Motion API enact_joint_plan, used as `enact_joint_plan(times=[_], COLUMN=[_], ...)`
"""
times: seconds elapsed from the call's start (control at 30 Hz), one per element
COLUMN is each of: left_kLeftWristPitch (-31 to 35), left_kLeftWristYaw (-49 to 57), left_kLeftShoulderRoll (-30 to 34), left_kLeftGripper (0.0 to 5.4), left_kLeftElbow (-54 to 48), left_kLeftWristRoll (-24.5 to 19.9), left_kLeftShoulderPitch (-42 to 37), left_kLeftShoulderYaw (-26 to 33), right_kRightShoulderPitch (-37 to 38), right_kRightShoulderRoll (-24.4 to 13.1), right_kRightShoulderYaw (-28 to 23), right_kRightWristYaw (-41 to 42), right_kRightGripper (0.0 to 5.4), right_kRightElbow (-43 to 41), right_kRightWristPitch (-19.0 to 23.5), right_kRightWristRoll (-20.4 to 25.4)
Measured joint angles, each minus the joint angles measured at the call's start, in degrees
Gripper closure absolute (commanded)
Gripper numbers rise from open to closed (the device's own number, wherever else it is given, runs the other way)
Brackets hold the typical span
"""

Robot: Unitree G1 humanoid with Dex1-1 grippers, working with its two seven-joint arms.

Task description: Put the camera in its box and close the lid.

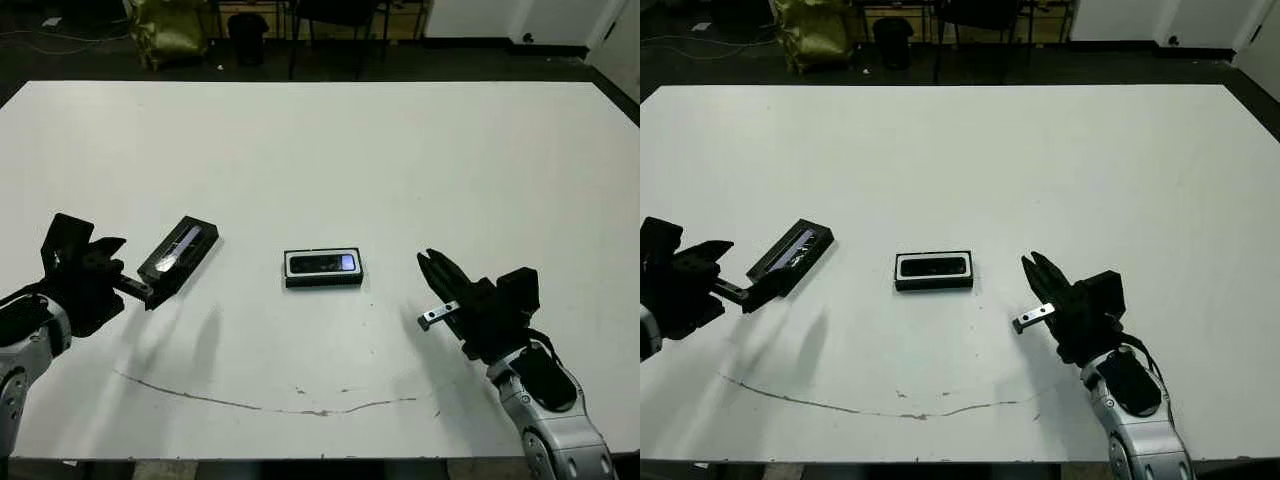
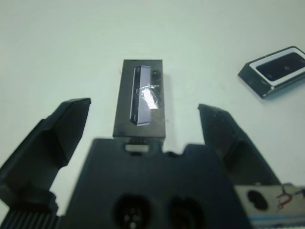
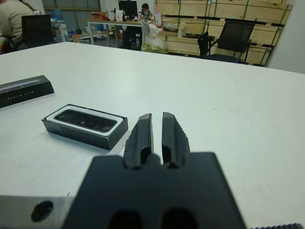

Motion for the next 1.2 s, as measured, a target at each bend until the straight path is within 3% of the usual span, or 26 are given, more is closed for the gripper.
enact_joint_plan(times=[0.23,1.2], left_kLeftWristPitch=[-1.7,2.2], left_kLeftWristYaw=[0.4,4.4], left_kLeftShoulderRoll=[-0.1,-1.9], left_kLeftGripper=[0.01,0.01], left_kLeftElbow=[0.1,4.4], left_kLeftWristRoll=[1.0,1.6], left_kLeftShoulderPitch=[0.4,-1.3], left_kLeftShoulderYaw=[-1.3,-4.2], right_kRightShoulderPitch=[0.2,0.3], right_kRightShoulderRoll=[0.0,0.0], right_kRightShoulderYaw=[0.0,-0.1], right_kRightWristYaw=[0.0,0.3], right_kRightGripper=[5.4,5.4], right_kRightElbow=[0.0,0.8], right_kRightWristPitch=[0.3,0.0], right_kRightWristRoll=[0.1,1.0])
